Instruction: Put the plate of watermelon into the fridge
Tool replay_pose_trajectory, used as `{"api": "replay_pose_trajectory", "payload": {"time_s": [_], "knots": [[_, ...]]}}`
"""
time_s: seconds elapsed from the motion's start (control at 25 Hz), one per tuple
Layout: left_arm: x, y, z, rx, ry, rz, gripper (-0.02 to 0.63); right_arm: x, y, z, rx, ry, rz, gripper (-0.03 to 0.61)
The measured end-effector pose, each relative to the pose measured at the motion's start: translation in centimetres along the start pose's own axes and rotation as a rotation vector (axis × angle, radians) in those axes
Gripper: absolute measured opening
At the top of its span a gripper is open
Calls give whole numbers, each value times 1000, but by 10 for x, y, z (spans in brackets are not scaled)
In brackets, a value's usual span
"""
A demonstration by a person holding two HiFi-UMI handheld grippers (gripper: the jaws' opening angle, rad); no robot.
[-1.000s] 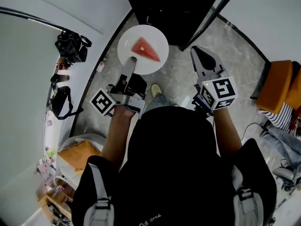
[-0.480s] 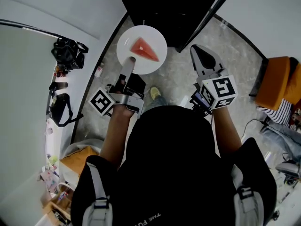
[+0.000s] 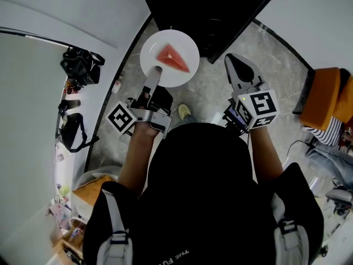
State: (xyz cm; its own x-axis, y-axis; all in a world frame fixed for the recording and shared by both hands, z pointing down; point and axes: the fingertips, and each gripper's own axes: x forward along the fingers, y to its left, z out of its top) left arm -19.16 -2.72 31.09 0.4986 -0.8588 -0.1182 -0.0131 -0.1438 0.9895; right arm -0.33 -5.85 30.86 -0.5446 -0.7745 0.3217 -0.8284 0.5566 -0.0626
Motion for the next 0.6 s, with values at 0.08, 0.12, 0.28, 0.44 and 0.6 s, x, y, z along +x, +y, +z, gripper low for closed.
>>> {"api": "replay_pose_trajectory", "payload": {"time_s": [0.08,0.12,0.28,0.44,0.6], "knots": [[3,7,18,-9,2,0,28,19,5,1,-2,9,-1,8],[4,8,20,-11,4,-2,28,21,6,1,-3,10,-3,8],[5,6,17,-10,16,-10,28,16,6,2,-6,1,-17,8],[5,5,16,-4,32,-15,28,13,5,3,-2,-11,-34,8],[5,4,16,4,38,-13,28,11,5,6,-5,-23,-44,9]]}}
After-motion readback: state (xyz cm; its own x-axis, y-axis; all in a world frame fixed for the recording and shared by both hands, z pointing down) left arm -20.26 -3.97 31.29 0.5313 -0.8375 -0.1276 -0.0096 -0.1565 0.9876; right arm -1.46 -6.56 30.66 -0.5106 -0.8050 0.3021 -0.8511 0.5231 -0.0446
